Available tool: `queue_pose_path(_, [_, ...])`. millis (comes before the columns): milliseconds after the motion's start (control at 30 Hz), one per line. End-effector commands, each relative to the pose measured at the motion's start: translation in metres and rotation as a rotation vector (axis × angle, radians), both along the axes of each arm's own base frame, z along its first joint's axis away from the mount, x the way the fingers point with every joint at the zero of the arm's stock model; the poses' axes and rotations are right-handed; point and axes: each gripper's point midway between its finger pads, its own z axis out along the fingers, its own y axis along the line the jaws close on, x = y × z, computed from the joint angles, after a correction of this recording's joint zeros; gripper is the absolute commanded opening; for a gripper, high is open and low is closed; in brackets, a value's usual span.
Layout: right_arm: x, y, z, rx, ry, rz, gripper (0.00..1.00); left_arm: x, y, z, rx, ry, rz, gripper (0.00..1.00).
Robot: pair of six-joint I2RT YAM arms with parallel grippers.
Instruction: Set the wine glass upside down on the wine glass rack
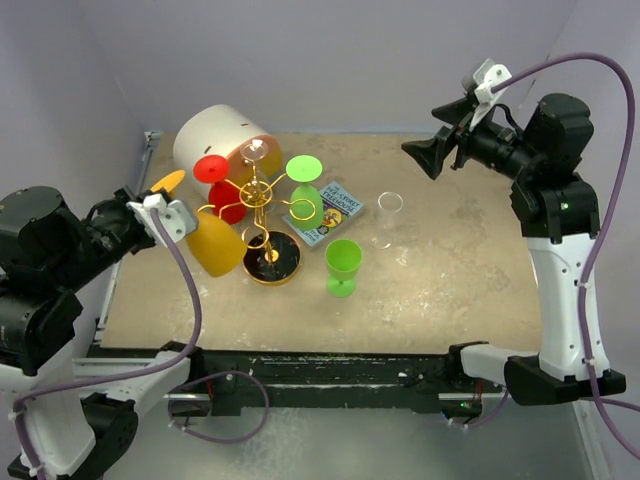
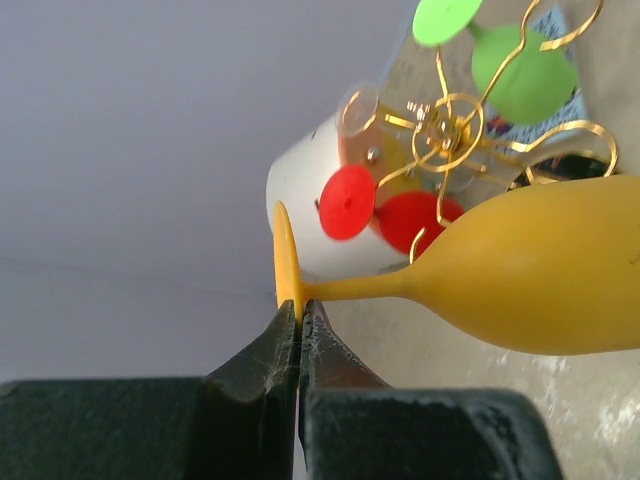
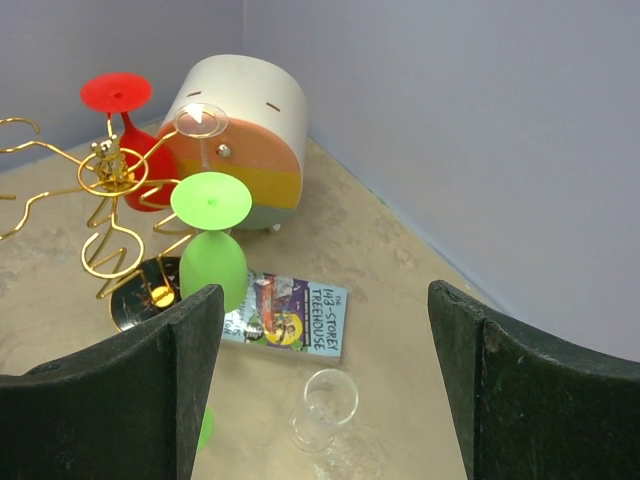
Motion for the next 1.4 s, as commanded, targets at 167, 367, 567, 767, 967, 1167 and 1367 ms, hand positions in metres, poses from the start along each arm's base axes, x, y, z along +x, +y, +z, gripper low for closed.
queue_pose_path(167, [-0.021,-0.006,0.017,-0.012,-0.107,-0.009,0.85,-0.02,0.06,-0.021,0.258,0.025,0.217,0.0])
queue_pose_path(367, [-0.031,-0.006,0.017,-0.017,-0.113,0.006,0.85,-0.016,0.081,-0.032,0.309,0.067,0.32,0.0])
queue_pose_path(567, [-0.042,-0.006,0.021,-0.007,-0.111,0.014,0.85,0.008,0.101,-0.04,0.376,0.072,0.412,0.0])
queue_pose_path(767, [-0.041,-0.004,0.016,-0.011,-0.093,0.027,0.85,0.039,0.101,-0.041,0.418,0.024,0.396,0.0])
queue_pose_path(967, [-0.035,-0.003,0.009,-0.019,-0.075,0.032,0.86,0.067,0.086,-0.061,0.461,0.009,0.288,0.0])
queue_pose_path(1167, [-0.029,-0.002,-0.001,-0.031,-0.059,0.035,0.86,0.093,0.077,-0.071,0.509,-0.037,0.215,0.0])
queue_pose_path(1367, [-0.024,-0.003,-0.011,-0.047,-0.048,0.028,0.86,0.099,0.047,-0.079,0.492,-0.057,0.039,0.0])
